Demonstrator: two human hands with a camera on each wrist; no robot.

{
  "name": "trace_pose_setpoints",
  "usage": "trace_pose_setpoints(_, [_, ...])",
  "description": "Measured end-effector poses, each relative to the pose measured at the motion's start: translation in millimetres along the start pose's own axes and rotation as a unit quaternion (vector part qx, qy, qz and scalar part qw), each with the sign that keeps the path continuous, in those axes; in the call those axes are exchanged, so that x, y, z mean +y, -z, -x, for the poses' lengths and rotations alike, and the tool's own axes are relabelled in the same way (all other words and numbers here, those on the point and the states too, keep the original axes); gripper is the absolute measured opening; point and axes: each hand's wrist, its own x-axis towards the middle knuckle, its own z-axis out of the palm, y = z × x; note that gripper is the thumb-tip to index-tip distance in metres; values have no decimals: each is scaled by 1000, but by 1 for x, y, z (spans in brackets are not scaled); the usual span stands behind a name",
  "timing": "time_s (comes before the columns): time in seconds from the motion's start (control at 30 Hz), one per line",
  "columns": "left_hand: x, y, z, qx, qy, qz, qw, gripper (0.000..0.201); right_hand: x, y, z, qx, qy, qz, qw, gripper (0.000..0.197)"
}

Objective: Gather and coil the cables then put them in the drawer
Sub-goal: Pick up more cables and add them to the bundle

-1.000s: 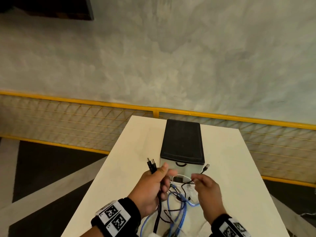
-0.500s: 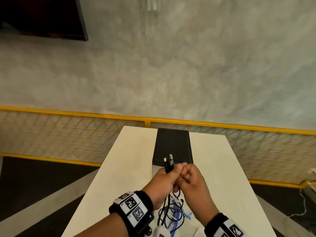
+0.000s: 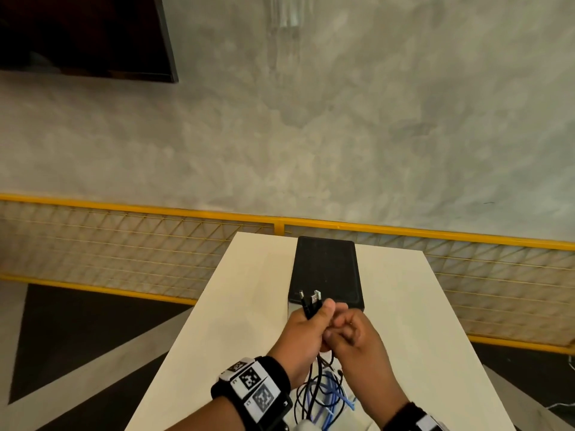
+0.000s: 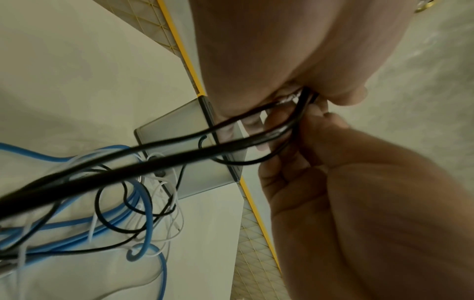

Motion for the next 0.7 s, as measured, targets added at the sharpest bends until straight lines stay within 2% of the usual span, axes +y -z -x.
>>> trace_pose_setpoints(0.07, [2, 1, -2, 13, -5, 2, 1000, 37, 7, 6, -1, 33, -21, 12, 999, 12])
trace_pose_setpoints(0.1, [3, 3, -3, 19, -5, 9, 1000, 38, 10, 9, 0, 40, -54, 12, 998, 9])
trace_pose_setpoints(0.17, [7, 6, -5, 32, 4, 37, 999, 39, 20, 12, 2, -2, -194, -34, 980, 30])
trace_pose_setpoints(0.23, [9, 8, -4, 31, 15, 96, 995, 40, 24, 7, 7, -90, -347, -111, 927, 55])
trace_pose_setpoints(0.3, [10, 5, 2, 14, 27, 153, 988, 42, 29, 0, 7, -119, -408, -198, 883, 63])
trace_pose_setpoints(0.4, [0, 1, 19, 2, 74, 135, 988, 45, 26, -5, -3, -110, -395, -333, 849, 51])
trace_pose_setpoints(0.47, [-12, 6, 31, -16, 112, 86, 990, 48, 19, -2, -15, -127, -373, -371, 841, 46])
trace_pose_setpoints(0.5, [-18, 12, 38, -30, 139, 51, 989, 50, 16, 1, -22, -128, -367, -377, 841, 42])
trace_pose_setpoints(0.6, [-34, 40, 57, -88, 226, -59, 968, 51, 16, 11, -55, -70, -361, -377, 850, 32])
trace_pose_setpoints(0.7, [-42, 72, 67, -77, 281, -62, 955, 54, 19, 11, -70, -71, -377, -334, 861, 22])
